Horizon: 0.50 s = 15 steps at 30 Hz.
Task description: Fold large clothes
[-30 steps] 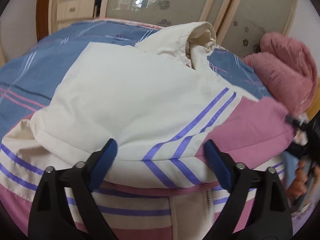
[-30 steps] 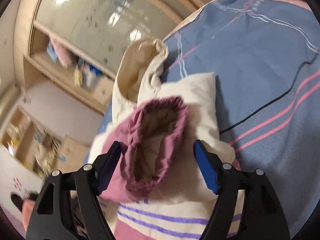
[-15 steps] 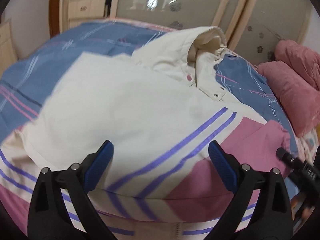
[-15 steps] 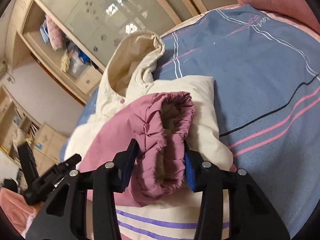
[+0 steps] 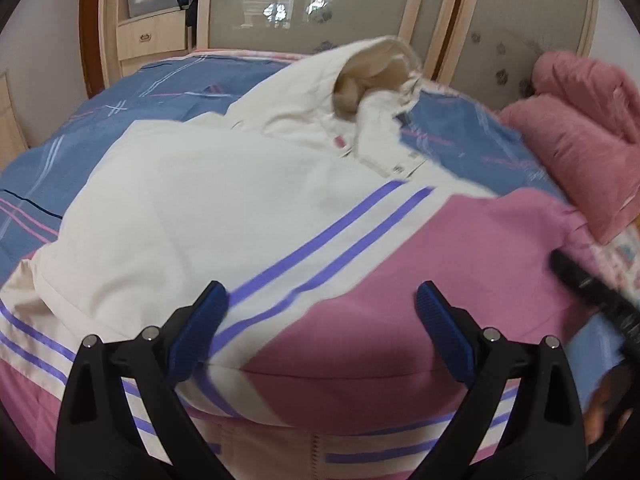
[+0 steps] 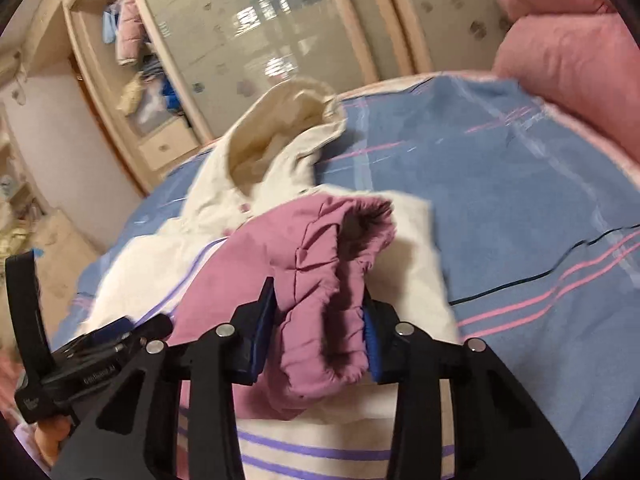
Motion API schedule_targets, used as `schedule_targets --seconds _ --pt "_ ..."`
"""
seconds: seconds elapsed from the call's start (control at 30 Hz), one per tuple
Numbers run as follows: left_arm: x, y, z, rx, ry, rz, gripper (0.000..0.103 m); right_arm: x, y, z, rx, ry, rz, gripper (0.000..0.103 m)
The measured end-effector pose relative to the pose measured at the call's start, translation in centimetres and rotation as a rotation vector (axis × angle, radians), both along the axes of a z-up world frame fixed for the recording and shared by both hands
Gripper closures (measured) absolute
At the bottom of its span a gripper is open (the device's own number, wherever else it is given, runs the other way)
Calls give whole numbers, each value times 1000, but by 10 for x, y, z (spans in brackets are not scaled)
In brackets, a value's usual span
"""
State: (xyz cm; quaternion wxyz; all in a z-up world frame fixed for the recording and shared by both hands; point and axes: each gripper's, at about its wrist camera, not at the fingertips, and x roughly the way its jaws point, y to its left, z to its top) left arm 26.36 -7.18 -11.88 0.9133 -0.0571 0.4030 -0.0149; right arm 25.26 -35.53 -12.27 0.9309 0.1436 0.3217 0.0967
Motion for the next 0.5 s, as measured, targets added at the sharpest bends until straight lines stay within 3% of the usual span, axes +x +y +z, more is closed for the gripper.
schedule_targets --seconds 0.17,0.3,0.5 --pt "9 4 -25 93 9 -3 4 13 6 -18 -93 66 -39 62" --pt "8 -4 -33 171 -20 -3 2 20 13 -29 -172 106 -66 48" --pt "6 -2 -34 165 -40 -4 2 23 22 -36 -295 115 -121 33"
